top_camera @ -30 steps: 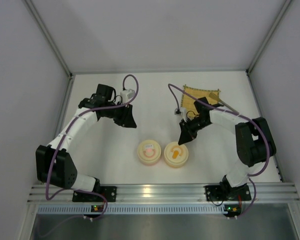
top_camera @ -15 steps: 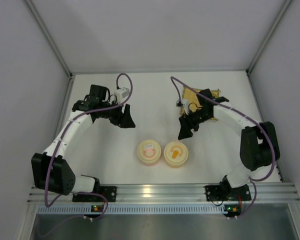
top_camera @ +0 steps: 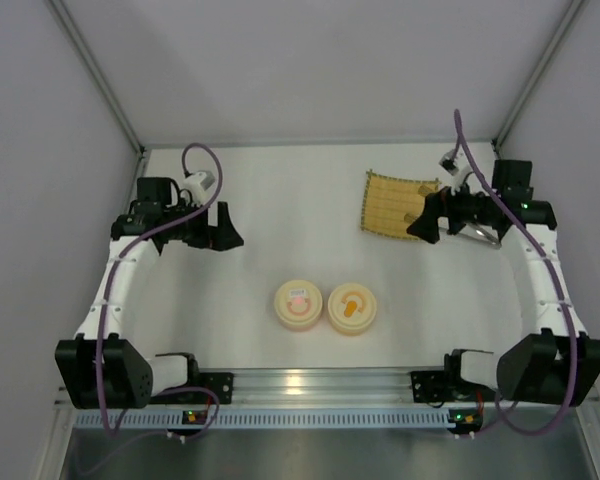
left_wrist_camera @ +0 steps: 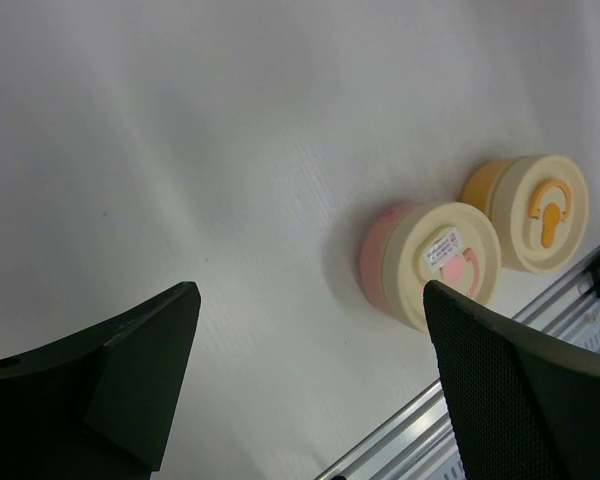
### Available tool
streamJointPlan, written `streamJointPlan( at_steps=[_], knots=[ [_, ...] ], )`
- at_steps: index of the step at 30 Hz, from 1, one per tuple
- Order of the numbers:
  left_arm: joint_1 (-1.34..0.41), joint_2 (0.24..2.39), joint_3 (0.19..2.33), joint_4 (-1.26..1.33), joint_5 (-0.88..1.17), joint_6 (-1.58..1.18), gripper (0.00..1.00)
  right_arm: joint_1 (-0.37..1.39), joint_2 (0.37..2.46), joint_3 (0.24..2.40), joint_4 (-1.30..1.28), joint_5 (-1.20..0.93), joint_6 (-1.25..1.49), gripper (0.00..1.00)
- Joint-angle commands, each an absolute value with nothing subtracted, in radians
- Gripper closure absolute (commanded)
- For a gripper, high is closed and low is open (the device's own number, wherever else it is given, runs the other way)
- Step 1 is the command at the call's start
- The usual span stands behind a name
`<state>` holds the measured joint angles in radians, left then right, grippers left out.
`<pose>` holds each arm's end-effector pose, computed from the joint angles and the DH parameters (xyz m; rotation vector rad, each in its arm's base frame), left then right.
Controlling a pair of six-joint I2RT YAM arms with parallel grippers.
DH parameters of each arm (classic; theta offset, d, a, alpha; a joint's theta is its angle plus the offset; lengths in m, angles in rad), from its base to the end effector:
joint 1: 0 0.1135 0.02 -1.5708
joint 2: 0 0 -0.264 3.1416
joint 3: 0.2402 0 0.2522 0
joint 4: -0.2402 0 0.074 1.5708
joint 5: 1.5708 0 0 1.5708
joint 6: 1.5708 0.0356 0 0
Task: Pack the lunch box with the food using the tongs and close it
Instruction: Reset both arms
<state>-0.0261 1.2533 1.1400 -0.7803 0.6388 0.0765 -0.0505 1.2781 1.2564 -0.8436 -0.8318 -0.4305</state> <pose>0.2514 -0.0278 0.3163 0.3940 2.3334 -0.7563 0.2546 0.0135 0.3464 -0.7578 2.0685 0.7420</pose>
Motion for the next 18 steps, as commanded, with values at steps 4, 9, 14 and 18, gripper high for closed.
streamJointPlan(
  at_steps=[4, 9, 14, 18],
  knots=[
    [0.069, 1.198, 1.037, -0.68, 0.451, 0.014, 0.02, -0.234, 1.125, 1.045, -0.637, -0.628, -0.293, 0.01],
    [0.074, 1.161, 0.954, -0.624, 0.312, 0.046, 0.02, -0.278, 1.112, 0.953, -0.627, -0.581, -0.304, 0.0],
    [0.08, 1.164, 0.914, -0.595, 0.232, 0.087, 0.02, -0.281, 1.083, 0.891, -0.589, -0.568, -0.295, 0.01],
    [0.084, 1.144, 0.894, -0.578, 0.233, 0.091, 0.02, -0.282, 1.055, 0.874, -0.581, -0.554, -0.29, 0.01]
  ],
)
